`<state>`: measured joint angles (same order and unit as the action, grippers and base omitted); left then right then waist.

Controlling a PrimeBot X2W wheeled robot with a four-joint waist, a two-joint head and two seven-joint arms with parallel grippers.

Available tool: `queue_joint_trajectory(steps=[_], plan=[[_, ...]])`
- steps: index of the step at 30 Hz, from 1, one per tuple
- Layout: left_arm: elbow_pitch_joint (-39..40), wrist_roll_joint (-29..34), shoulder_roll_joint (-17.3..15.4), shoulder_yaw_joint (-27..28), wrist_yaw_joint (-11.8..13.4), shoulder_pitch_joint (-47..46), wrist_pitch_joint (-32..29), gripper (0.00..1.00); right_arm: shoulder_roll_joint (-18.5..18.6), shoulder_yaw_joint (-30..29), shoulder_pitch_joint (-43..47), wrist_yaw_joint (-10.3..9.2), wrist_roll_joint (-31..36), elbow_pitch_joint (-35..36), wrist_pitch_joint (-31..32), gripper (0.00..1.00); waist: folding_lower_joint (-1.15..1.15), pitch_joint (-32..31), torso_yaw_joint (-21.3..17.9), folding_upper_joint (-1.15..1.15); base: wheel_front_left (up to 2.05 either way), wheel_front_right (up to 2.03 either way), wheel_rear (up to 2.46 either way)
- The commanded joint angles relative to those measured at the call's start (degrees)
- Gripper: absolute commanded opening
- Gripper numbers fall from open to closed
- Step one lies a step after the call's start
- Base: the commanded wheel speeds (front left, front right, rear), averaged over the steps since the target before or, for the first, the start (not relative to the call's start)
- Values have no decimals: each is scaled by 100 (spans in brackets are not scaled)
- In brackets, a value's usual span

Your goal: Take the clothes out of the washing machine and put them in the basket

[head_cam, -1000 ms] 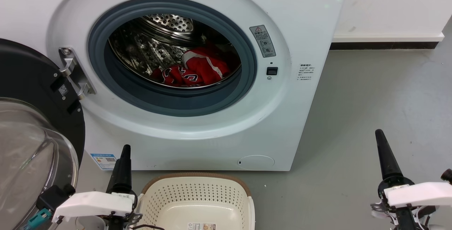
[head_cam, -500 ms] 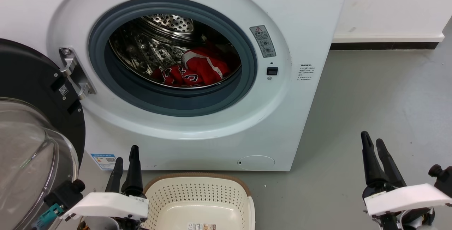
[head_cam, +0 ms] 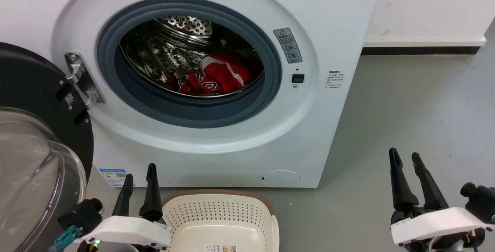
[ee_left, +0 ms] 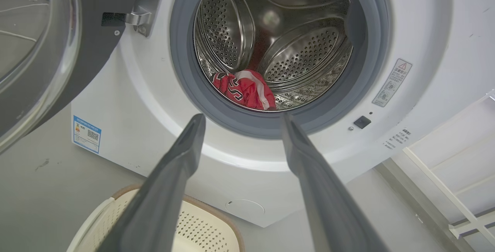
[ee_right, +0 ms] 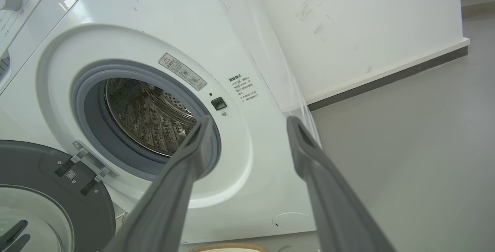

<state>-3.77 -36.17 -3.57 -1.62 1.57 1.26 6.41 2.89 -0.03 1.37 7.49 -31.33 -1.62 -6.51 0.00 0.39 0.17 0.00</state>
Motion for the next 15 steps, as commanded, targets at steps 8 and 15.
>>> queue_joint_trajectory(steps=[8,15], plan=[[156,716,-99,-135,107,90,200,100,2,63,100,1,761,198,-186,100,0,7,5,0,0,0,0],[195,1137,-118,-213,152,146,305,100,2,134,175,0,1246,272,-290,100,0,19,4,0,0,0,0]])
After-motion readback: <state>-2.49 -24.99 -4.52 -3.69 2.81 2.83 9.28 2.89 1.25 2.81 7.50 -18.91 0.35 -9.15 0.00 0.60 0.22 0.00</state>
